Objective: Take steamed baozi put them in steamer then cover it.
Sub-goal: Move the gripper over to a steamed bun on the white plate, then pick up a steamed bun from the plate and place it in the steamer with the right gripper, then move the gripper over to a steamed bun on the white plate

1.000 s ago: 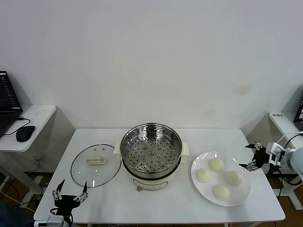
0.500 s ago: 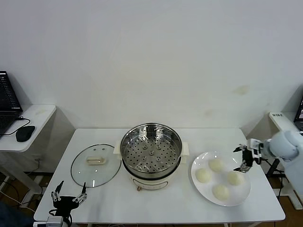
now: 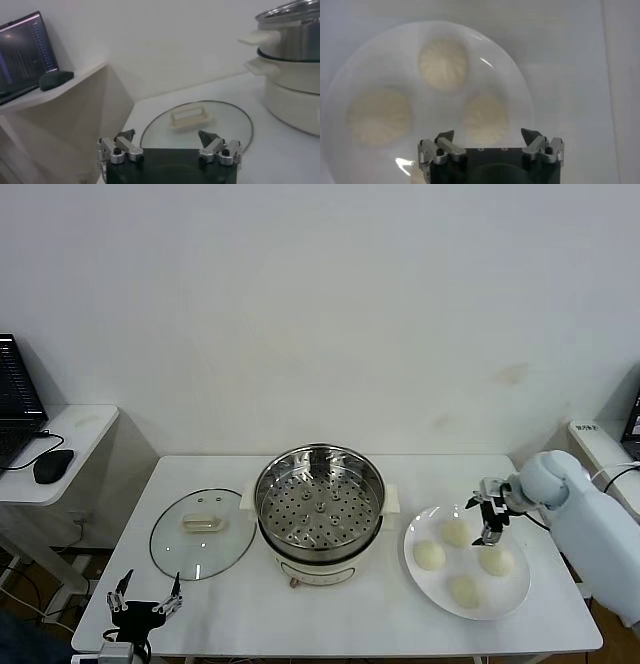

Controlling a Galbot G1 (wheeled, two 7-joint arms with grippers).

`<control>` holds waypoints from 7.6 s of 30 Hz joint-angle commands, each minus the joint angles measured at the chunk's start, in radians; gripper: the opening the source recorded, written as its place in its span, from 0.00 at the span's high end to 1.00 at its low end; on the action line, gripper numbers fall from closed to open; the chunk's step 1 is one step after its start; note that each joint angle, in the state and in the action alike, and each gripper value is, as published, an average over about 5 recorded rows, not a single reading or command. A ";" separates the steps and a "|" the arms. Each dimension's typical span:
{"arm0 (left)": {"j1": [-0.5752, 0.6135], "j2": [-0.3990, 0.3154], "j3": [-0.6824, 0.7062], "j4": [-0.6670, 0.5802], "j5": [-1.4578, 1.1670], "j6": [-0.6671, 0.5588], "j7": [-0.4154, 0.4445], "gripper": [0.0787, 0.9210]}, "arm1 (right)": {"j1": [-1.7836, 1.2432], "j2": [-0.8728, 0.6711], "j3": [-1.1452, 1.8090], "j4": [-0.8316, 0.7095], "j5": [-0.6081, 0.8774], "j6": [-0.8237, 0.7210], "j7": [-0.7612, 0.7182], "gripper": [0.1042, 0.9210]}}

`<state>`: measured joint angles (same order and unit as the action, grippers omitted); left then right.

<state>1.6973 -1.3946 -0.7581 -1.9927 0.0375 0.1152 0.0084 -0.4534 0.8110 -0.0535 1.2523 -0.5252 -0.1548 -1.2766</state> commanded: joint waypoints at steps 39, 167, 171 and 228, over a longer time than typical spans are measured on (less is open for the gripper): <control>-0.006 -0.002 0.002 0.013 0.000 -0.001 -0.011 0.12 | 0.185 0.022 -0.098 -0.084 0.168 -0.046 0.029 0.37; 0.038 0.011 -0.002 -0.034 -0.044 0.040 -0.004 0.12 | 1.054 0.028 -0.874 0.014 0.779 -0.378 -0.098 0.12; 0.044 0.011 0.000 -0.044 -0.043 0.045 -0.003 0.12 | 1.036 -0.042 -0.883 0.067 0.744 -0.385 -0.098 0.12; 0.044 -0.004 -0.003 -0.011 -0.018 0.065 -0.011 0.12 | 0.315 -0.074 -0.634 0.145 0.388 -0.393 0.082 0.12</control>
<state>1.7408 -1.3984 -0.7616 -2.0035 0.0190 0.1807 -0.0025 -0.1154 0.7297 -0.6983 1.4009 -0.1198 -0.5474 -1.2070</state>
